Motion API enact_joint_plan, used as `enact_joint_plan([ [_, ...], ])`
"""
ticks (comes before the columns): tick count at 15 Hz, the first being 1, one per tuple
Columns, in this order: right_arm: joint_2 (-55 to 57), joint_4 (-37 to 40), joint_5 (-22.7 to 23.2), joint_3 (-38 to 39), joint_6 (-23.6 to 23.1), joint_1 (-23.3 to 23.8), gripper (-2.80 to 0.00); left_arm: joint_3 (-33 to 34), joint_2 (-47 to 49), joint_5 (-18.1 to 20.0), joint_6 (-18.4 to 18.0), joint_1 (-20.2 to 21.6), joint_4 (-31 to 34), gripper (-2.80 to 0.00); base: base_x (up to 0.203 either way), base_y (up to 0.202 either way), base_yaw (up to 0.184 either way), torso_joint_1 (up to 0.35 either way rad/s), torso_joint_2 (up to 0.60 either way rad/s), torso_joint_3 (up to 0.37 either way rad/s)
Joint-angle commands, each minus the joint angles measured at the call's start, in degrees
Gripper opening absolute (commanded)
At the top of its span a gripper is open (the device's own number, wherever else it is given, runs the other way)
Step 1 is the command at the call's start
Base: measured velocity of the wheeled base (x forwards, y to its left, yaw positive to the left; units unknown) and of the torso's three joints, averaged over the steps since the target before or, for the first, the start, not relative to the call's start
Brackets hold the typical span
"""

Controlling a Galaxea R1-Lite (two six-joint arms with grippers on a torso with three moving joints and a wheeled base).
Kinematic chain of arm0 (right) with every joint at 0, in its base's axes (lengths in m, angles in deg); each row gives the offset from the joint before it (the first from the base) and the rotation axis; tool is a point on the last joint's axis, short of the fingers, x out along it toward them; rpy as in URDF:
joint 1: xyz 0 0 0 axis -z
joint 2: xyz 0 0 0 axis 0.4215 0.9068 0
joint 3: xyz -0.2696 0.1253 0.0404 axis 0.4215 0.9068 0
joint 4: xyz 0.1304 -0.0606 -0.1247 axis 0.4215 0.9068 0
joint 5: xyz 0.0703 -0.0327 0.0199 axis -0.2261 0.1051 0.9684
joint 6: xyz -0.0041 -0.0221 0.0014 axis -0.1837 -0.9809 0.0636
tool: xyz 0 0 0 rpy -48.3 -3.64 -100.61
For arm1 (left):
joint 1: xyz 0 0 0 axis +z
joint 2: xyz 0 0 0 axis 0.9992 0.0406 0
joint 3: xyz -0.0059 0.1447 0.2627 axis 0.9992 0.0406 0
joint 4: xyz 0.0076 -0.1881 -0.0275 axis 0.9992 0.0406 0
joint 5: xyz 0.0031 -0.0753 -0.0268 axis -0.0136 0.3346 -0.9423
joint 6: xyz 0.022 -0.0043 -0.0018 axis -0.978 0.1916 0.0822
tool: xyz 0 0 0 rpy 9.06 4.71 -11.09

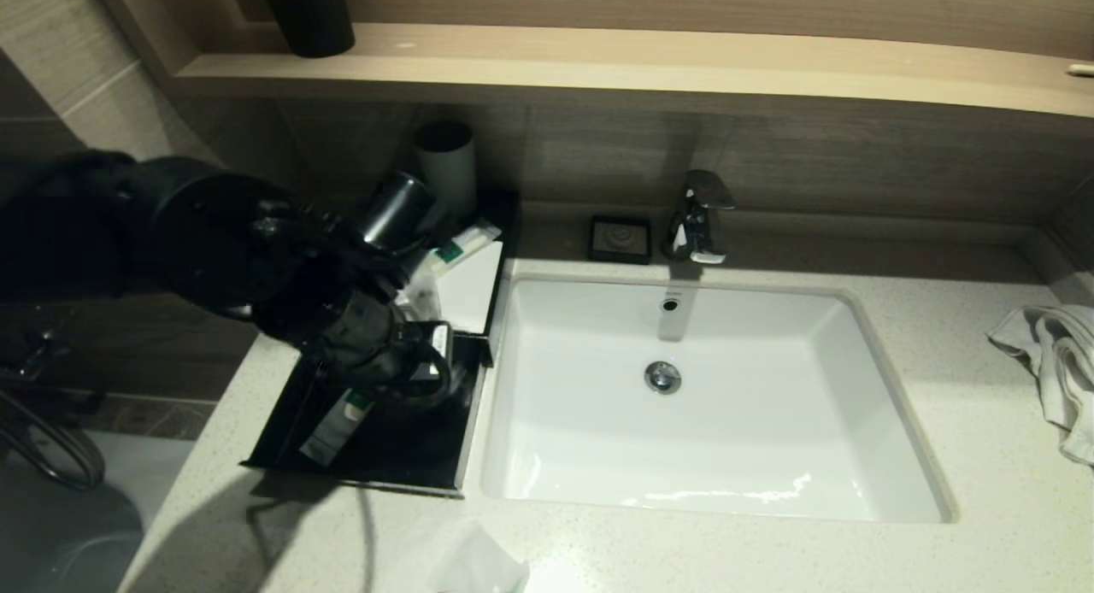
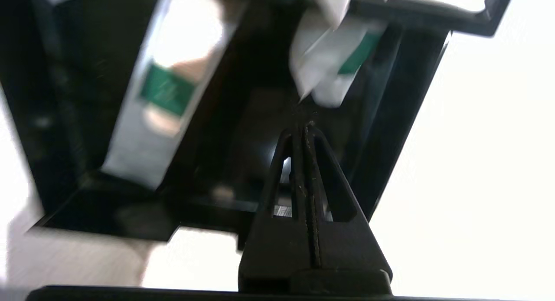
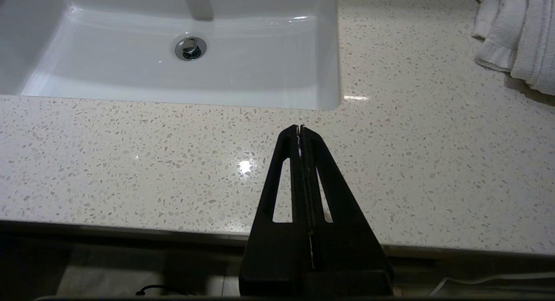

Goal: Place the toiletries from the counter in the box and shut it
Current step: Pick up the bathroom toiletry

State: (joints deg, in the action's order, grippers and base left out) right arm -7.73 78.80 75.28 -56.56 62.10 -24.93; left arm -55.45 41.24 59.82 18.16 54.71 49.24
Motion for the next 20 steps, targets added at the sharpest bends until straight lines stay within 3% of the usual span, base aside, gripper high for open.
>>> enact_joint_plan([
  [1,0.0,0.01,0.04,0.0,0.01,0.0,-2.8,2.62,-7.45,-0.05,0.13,-0.62,0.67,-2.8,0.0,0.0,0.0,0.0,0.0,0.0],
  [4,0.0,-0.01,0.04,0.0,0.01,0.0,-2.8,6.77,-13.54,0.18,0.2,-3.41,0.81,-2.8,0.0,0.0,0.0,0.0,0.0,0.0],
  [11,0.0,0.01,0.04,0.0,0.01,0.0,-2.8,20.66,-18.93,1.5,-1.82,-14.63,0.0,-2.8,0.0,0.0,0.0,0.0,0.0,0.0],
  [15,0.0,-0.07,0.04,0.0,-0.08,0.0,-2.8,21.81,-15.77,3.5,-2.51,-21.07,-1.4,-2.8,0.0,0.0,0.0,0.0,0.0,0.0],
  [20,0.0,-0.03,0.04,0.0,0.0,0.0,-2.8,20.92,-9.35,3.25,-3.84,-22.84,-2.84,-2.8,0.0,0.0,0.0,0.0,0.0,0.0],
])
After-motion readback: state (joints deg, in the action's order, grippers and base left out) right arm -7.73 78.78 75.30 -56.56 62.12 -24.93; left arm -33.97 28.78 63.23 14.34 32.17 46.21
